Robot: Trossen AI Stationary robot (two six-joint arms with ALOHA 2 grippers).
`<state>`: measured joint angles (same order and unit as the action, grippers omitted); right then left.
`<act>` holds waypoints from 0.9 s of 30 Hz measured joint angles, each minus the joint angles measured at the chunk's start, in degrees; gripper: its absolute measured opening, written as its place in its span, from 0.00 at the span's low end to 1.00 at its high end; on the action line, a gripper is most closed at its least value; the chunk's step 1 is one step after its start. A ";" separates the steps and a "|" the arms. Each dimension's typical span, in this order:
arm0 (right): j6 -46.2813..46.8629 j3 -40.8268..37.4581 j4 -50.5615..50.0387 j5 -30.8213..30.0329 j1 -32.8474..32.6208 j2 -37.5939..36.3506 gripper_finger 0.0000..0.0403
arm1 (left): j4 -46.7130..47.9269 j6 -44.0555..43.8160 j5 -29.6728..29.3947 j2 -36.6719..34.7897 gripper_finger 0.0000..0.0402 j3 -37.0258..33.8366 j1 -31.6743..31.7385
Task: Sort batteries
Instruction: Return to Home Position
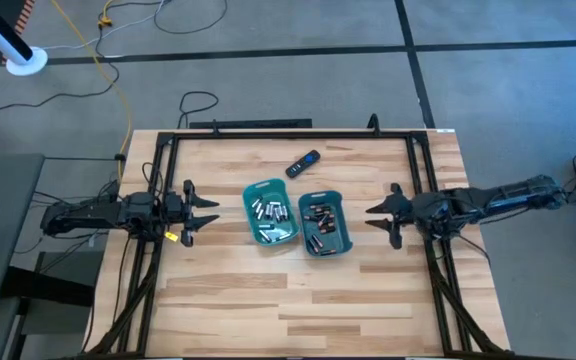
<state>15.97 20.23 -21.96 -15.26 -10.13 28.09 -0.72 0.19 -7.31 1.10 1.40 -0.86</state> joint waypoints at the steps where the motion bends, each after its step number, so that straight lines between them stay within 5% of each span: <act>1: -0.90 -0.65 0.03 1.27 1.08 -1.43 0.43 | -0.01 0.00 -0.02 0.01 0.39 0.00 0.00; 17: -4.59 -14.34 5.18 11.76 10.47 -26.68 0.43 | -0.01 0.00 -0.02 0.02 0.39 -0.01 -0.02; 27: -8.32 -19.42 22.19 15.20 9.76 -28.10 0.43 | -0.05 0.00 -0.11 0.00 0.39 0.01 -0.02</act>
<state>7.65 0.80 0.23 -0.06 -0.37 0.00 -0.78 0.19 -7.42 1.11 1.41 -0.89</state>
